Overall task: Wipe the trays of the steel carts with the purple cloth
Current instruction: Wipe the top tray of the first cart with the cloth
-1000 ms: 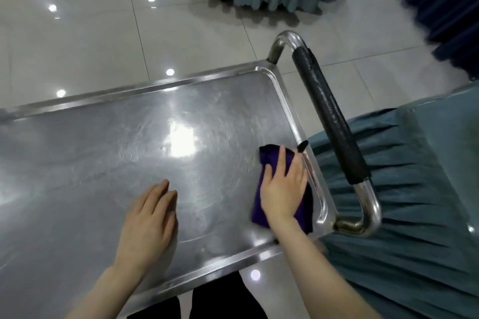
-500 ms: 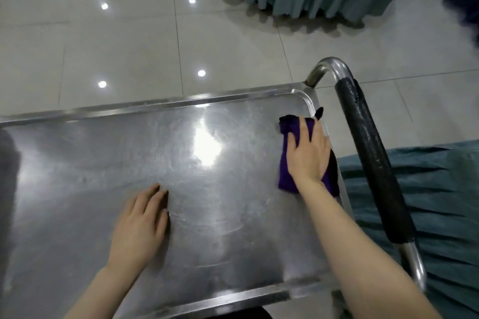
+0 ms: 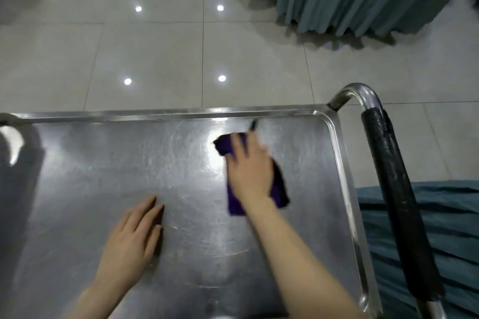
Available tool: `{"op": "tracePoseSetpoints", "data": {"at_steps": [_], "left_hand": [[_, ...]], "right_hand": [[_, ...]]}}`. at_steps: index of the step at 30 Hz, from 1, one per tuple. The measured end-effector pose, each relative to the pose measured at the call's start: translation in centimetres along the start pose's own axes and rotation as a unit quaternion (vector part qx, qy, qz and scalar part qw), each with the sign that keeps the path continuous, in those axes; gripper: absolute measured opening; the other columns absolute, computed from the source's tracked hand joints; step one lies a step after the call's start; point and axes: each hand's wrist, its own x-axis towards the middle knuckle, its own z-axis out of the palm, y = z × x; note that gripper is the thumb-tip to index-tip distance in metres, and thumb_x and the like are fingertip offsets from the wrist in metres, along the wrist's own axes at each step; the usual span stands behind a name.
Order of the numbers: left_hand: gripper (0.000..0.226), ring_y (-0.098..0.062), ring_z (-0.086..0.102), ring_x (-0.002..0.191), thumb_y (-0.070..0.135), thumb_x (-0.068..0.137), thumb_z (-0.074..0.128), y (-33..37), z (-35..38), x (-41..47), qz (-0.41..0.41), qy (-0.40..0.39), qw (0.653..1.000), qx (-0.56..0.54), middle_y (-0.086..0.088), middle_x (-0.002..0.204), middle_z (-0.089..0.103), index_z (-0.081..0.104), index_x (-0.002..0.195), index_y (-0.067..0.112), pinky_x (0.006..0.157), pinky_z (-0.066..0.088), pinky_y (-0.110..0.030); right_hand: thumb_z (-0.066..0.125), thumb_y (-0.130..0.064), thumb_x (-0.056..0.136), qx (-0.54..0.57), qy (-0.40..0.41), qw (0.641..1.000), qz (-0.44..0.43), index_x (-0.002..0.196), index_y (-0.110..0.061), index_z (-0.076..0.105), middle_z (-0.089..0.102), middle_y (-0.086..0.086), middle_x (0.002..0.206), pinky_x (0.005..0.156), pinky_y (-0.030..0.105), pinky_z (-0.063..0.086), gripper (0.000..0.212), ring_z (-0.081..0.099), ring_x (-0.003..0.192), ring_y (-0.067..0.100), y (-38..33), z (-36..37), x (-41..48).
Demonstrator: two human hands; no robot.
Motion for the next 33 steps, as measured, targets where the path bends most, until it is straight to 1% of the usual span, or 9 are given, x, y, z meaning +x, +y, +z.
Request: {"op": "tracePoseSetpoints", "data": {"at_steps": [3, 5, 9, 13, 17, 21, 27, 29, 33], "left_hand": [[0.066, -0.035, 0.055, 0.117, 0.049, 0.099, 0.019, -1.0, -0.1, -0.1, 0.002, -0.009, 1.0, 0.011, -0.01, 0.141, 0.051, 0.061, 0.127, 0.007, 0.097, 0.046, -0.047], [0.067, -0.034, 0.053, 0.121, 0.052, 0.099, 0.018, -1.3, -0.2, 0.0, 0.002, -0.015, 1.0, 0.007, -0.008, 0.143, 0.049, 0.059, 0.13, 0.009, 0.1, 0.045, -0.048], [0.069, -0.031, 0.049, 0.125, 0.055, 0.098, 0.019, -0.6, 0.2, -0.2, -0.023, -0.017, 1.0, -0.002, -0.007, 0.144, 0.048, 0.06, 0.129, 0.009, 0.106, 0.036, -0.039], [0.069, -0.028, 0.049, 0.125, 0.055, 0.098, 0.017, -0.1, 0.0, -0.1, -0.038, -0.019, 0.999, -0.009, -0.004, 0.144, 0.049, 0.061, 0.127, 0.011, 0.105, 0.036, -0.036], [0.067, -0.029, 0.052, 0.123, 0.052, 0.099, 0.018, -0.1, -0.2, 0.0, -0.023, -0.019, 1.0, -0.006, -0.006, 0.142, 0.051, 0.061, 0.127, 0.011, 0.104, 0.036, -0.034], [0.064, -0.03, 0.055, 0.12, 0.049, 0.1, 0.02, -0.3, 0.0, 0.0, -0.034, -0.003, 0.999, -0.022, -0.007, 0.139, 0.053, 0.063, 0.124, 0.01, 0.103, 0.033, -0.033], [0.058, -0.029, 0.054, 0.124, 0.044, 0.1, 0.024, -1.1, 0.4, -0.3, -0.013, 0.002, 0.999, -0.051, -0.007, 0.142, 0.051, 0.063, 0.126, 0.01, 0.102, 0.036, -0.035], [0.055, -0.028, 0.052, 0.126, 0.041, 0.101, 0.026, -1.4, 0.4, -0.6, 0.001, 0.005, 0.998, -0.058, -0.009, 0.142, 0.05, 0.063, 0.125, 0.009, 0.102, 0.035, -0.034], [0.049, -0.032, 0.049, 0.128, 0.034, 0.095, 0.038, -2.9, 0.1, -1.7, -0.012, 0.022, 0.998, -0.053, -0.013, 0.144, 0.047, 0.061, 0.127, 0.006, 0.106, 0.035, -0.038]], "right_hand": [[0.042, -0.042, 0.099, -0.022, 0.058, 0.983, 0.17, 0.15, -0.024, 0.036, 0.026, 0.014, 0.158, 0.112, 0.046, 0.029, 0.054, 0.032, 0.139, 0.035, 9.0, -3.6, 2.4], [0.04, -0.041, 0.1, -0.04, 0.076, 0.975, 0.205, 0.151, -0.022, 0.03, 0.026, 0.013, 0.157, 0.115, 0.048, 0.027, 0.055, 0.028, 0.142, 0.033, 11.9, -4.9, 3.0], [0.043, -0.033, 0.1, 0.002, 0.096, 0.954, 0.282, 0.151, -0.015, 0.033, 0.026, 0.018, 0.156, 0.111, 0.046, 0.029, 0.055, 0.032, 0.139, 0.037, 6.0, -2.9, 4.2], [0.046, -0.034, 0.098, 0.015, 0.003, 0.999, 0.03, 0.149, -0.018, 0.037, 0.027, 0.016, 0.157, 0.105, 0.041, 0.033, 0.054, 0.04, 0.131, 0.034, -6.0, 1.3, 4.0], [0.038, -0.038, 0.102, -0.002, -0.078, 0.984, -0.16, 0.152, -0.022, 0.026, 0.024, 0.012, 0.159, 0.119, 0.04, 0.013, 0.054, 0.019, 0.147, 0.026, -8.6, 3.0, 3.0], [0.041, -0.039, 0.1, -0.016, 0.007, 1.0, 0.011, 0.151, -0.023, 0.033, 0.019, 0.013, 0.16, 0.114, 0.042, 0.022, 0.055, 0.026, 0.142, 0.032, -0.1, 0.1, 5.2], [0.04, -0.035, 0.102, -0.016, 0.089, 0.965, 0.244, 0.153, -0.014, 0.026, 0.019, 0.02, 0.158, 0.116, 0.048, 0.023, 0.057, 0.024, 0.142, 0.039, 10.4, -4.3, 6.8], [0.044, -0.03, 0.101, -0.011, 0.084, 0.972, 0.221, 0.152, -0.009, 0.029, 0.02, 0.025, 0.156, 0.115, 0.047, 0.021, 0.057, 0.024, 0.142, 0.041, 6.9, -3.0, 7.3], [0.045, -0.032, 0.098, 0.002, 0.006, 1.0, 0.019, 0.151, -0.015, 0.033, 0.01, 0.023, 0.16, 0.113, 0.038, 0.019, 0.057, 0.024, 0.142, 0.035, -6.5, 2.0, 6.4]]}}
